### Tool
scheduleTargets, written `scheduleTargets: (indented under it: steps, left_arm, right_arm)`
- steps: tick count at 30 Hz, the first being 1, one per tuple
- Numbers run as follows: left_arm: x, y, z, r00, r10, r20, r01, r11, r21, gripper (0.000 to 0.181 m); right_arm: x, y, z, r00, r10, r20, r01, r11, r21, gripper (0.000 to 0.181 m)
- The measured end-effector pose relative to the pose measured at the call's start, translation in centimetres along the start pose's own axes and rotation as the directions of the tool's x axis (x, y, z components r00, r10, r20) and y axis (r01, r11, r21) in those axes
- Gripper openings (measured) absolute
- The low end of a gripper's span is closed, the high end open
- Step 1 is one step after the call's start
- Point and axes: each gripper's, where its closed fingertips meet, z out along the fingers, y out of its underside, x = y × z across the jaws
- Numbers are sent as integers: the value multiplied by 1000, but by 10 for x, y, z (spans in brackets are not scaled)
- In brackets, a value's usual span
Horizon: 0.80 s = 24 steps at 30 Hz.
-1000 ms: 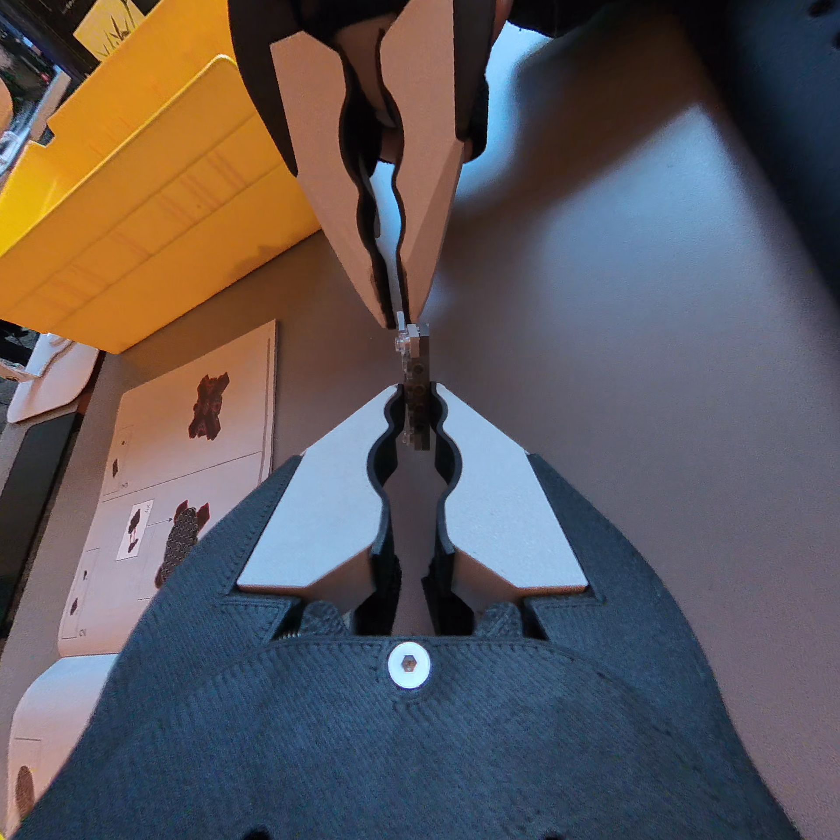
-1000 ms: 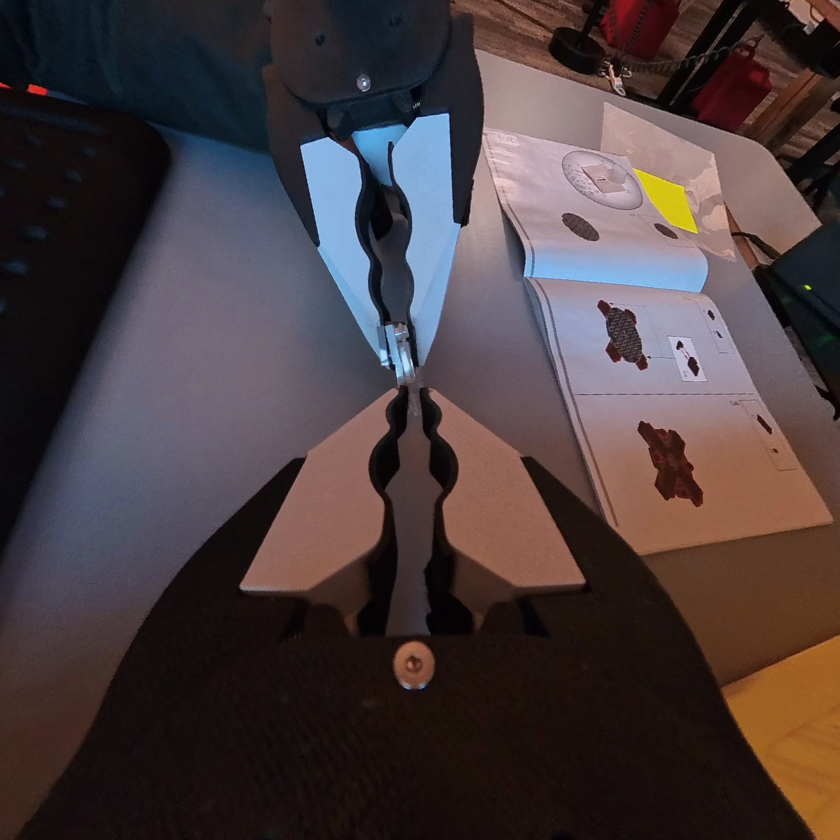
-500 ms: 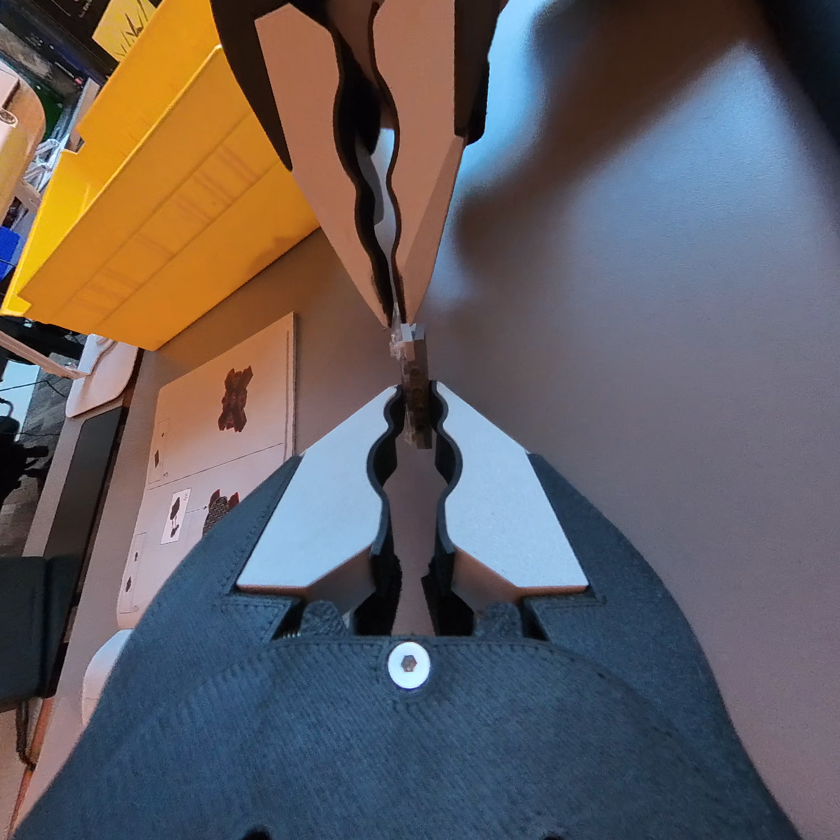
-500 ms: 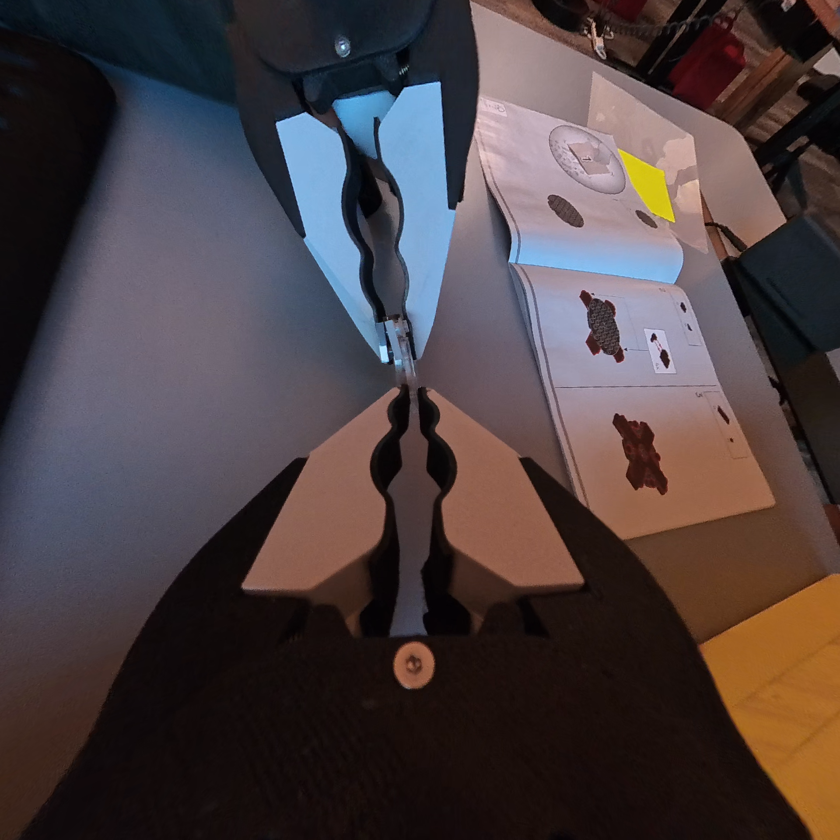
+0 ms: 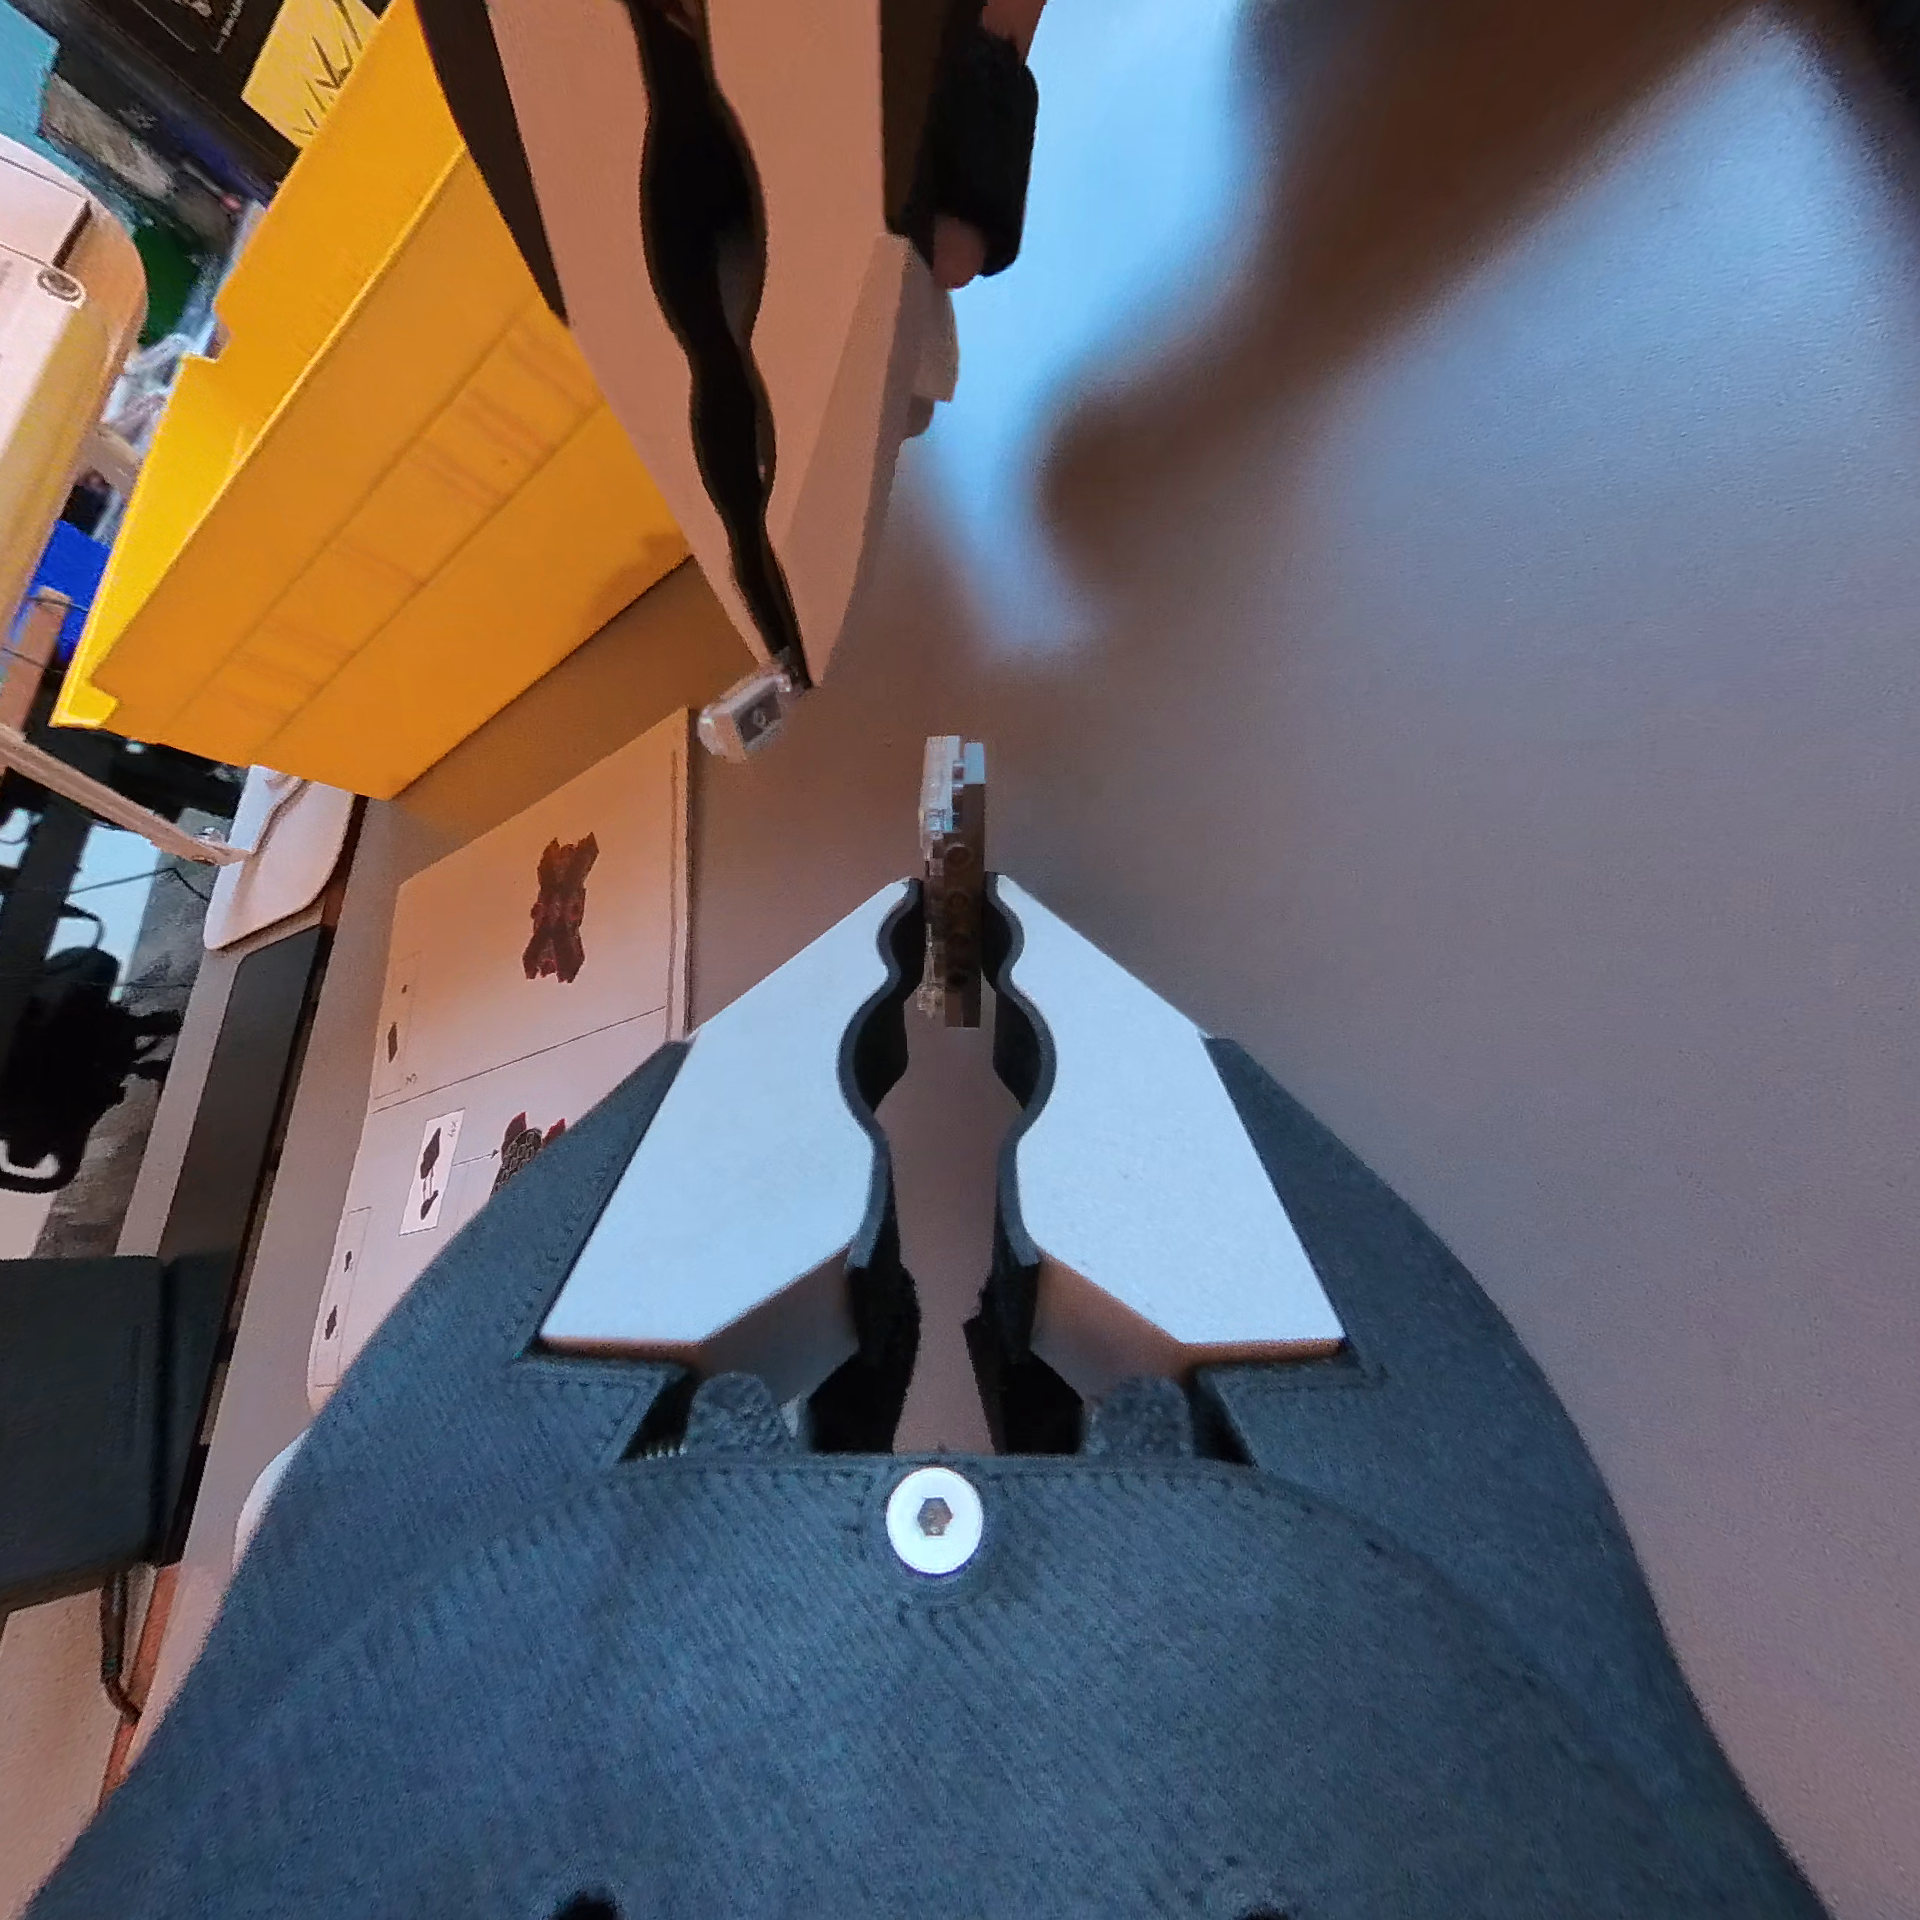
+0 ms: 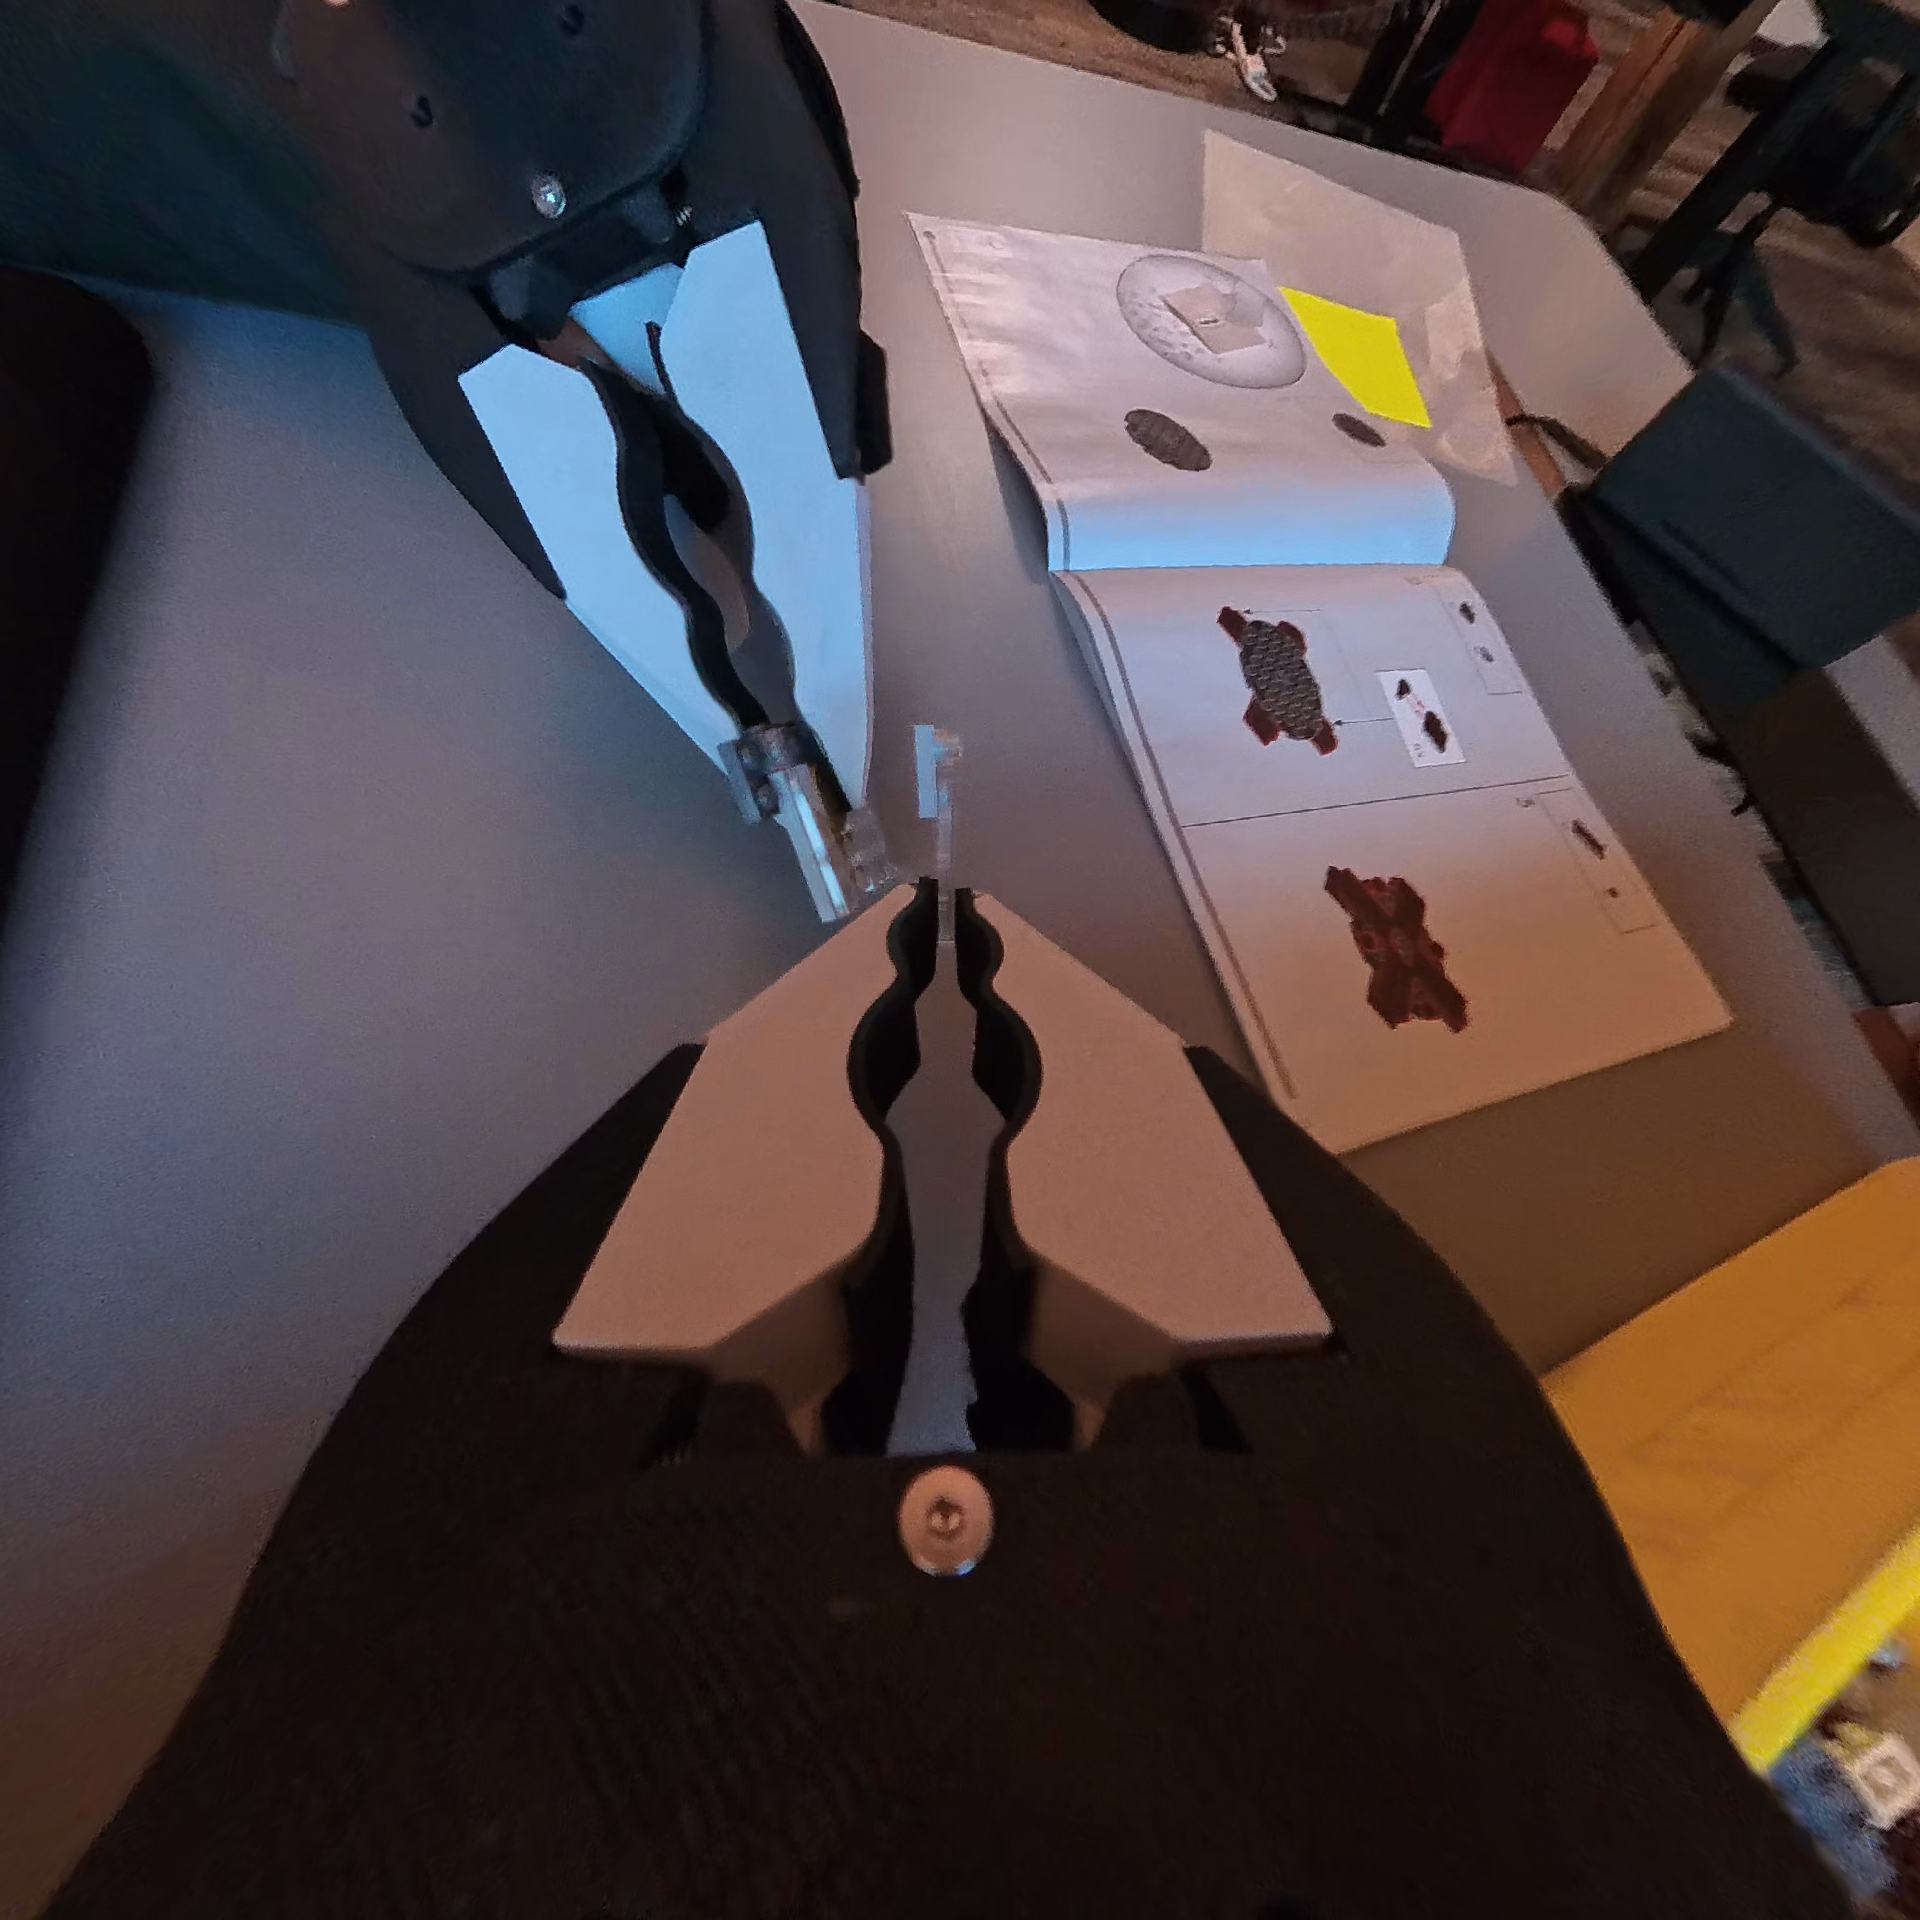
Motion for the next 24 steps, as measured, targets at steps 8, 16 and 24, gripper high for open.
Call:
scheduleTargets:
  steps: [8, 16, 24]
  left_arm:
    - [-8, 18, 5, 986, 115, 122, -100, 987, -123, 16]
    - [-5, -8, -2, 909, -396, -132, 402, 915, 23, 63]
    - [-38, -34, -14, 583, -736, -344, 812, 550, 198, 21]
  right_arm:
    - [8, 13, 5, 929, -338, -149, 318, 937, -146, 2]
    - [17, -2, -3, 860, -440, -257, 419, 898, -135, 2]
    - [13, -15, -1, 754, -577, -314, 547, 816, -186, 2]
